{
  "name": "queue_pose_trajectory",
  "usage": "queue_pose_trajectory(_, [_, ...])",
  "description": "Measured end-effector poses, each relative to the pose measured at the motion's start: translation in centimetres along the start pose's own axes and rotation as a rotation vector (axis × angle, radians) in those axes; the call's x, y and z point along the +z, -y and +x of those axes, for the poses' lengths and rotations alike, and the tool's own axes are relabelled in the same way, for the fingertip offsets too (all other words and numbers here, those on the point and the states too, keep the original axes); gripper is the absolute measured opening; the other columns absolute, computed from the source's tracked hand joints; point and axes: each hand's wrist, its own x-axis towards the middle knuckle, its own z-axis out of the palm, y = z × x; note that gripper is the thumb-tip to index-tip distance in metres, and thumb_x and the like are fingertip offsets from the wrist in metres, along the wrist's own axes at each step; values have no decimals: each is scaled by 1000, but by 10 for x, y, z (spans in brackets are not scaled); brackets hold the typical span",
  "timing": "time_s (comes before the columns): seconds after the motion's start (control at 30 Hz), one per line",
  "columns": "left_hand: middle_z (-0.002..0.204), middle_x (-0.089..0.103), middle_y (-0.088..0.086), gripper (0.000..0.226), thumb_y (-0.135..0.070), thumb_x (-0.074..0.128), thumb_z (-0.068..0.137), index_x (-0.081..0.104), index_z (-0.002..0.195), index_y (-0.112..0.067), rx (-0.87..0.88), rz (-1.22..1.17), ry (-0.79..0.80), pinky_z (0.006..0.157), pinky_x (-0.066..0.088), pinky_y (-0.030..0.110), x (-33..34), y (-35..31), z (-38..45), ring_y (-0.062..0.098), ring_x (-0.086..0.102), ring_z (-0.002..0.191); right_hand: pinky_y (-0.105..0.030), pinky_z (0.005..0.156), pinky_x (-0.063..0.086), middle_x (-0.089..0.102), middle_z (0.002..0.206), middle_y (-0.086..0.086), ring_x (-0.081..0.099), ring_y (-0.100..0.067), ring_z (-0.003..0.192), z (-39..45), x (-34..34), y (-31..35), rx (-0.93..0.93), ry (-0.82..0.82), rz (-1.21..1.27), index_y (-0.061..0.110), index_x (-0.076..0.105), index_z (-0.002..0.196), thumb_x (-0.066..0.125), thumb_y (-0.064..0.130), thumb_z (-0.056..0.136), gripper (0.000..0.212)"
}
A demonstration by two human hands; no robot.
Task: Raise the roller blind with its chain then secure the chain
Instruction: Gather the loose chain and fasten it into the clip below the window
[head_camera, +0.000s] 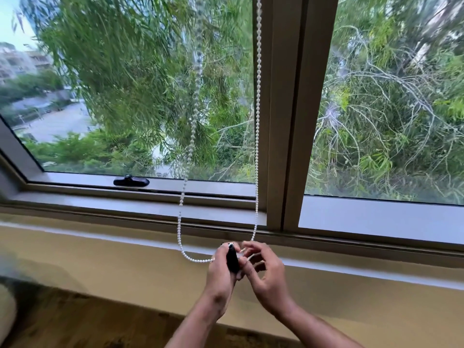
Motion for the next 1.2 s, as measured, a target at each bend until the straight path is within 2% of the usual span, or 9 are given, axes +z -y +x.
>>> queue_pose_trajectory(0.13, [63, 61, -5, 33, -28, 36, 104, 60, 85, -15, 41, 52, -103, 53, 35, 29, -14, -3, 4, 15, 47, 60, -42, 67, 57, 69, 88, 6, 68, -18, 76, 10, 5, -7, 118, -128, 40, 33, 59, 102, 58, 51, 97, 19])
queue_pose_trajectory(0.2, [64, 63, -7, 32, -27, 36, 105, 59, 85, -15, 57, 45, -121, 52, 35, 29, -22, -5, 3, 13, 50, 59, -37, 70, 57, 68, 87, 9, 67, -13, 79, 21, 11, -8, 183, -87, -21, 38, 59, 99, 59, 43, 96, 7])
queue_pose_trajectory(0.33, [66, 60, -1, 33, -27, 34, 105, 59, 88, -13, 80, 57, -127, 53, 36, 28, -34, -10, -1, 12, 50, 59, -17, 82, 50, 66, 103, 18, 63, 6, 94, 44, 28, -9, 185, 176, -270, 37, 67, 108, 63, 18, 94, 24])
queue_pose_trajectory(0.5, [64, 56, -1, 34, -25, 34, 105, 58, 87, -10, 85, 75, -133, 54, 33, 31, -44, -13, -5, 14, 47, 61, -30, 110, 44, 56, 144, 12, 52, -14, 131, 62, 48, -20, 91, 506, -600, 34, 58, 140, 59, 21, 97, 46])
queue_pose_trajectory(0.63, [62, 55, -1, 35, -25, 32, 105, 58, 87, -10, 83, 90, -138, 54, 33, 30, -50, -14, -7, 14, 45, 62, -36, 102, 49, 47, 152, 15, 49, -23, 129, 64, 56, -33, 50, 675, -797, 45, 46, 146, 56, 17, 95, 59])
queue_pose_trajectory(0.73, [62, 56, -1, 36, -26, 32, 105, 58, 87, -10, 89, 100, -133, 53, 34, 29, -54, -15, -5, 14, 45, 62, -42, 92, 56, 52, 144, 12, 52, -24, 123, 63, 60, -41, -30, 662, -887, 43, 55, 138, 52, 16, 96, 50])
queue_pose_trajectory(0.87, [64, 56, -3, 36, -24, 32, 105, 58, 84, -11, 88, 94, -125, 53, 35, 29, -53, -16, -5, 14, 47, 62, -39, 82, 57, 58, 130, 10, 57, -22, 114, 62, 58, -49, -126, 570, -920, 34, 66, 126, 55, 13, 95, 39])
queue_pose_trajectory(1.0, [66, 53, 0, 34, -23, 33, 104, 58, 84, -11, 69, 96, -125, 53, 34, 29, -51, -13, -4, 13, 48, 61, -33, 62, 46, 62, 110, 4, 62, -25, 96, 61, 47, -52, -172, 482, -909, 23, 71, 106, 65, 13, 93, 18])
queue_pose_trajectory(1.2, [68, 47, 5, 33, -21, 31, 104, 56, 86, -9, 61, 184, -91, 53, 32, 28, -45, -11, 2, 15, 44, 62, -22, 67, 51, 60, 100, 19, 63, -3, 84, 49, 21, -45, -10, 296, -636, 36, 69, 105, 73, 21, 90, 22])
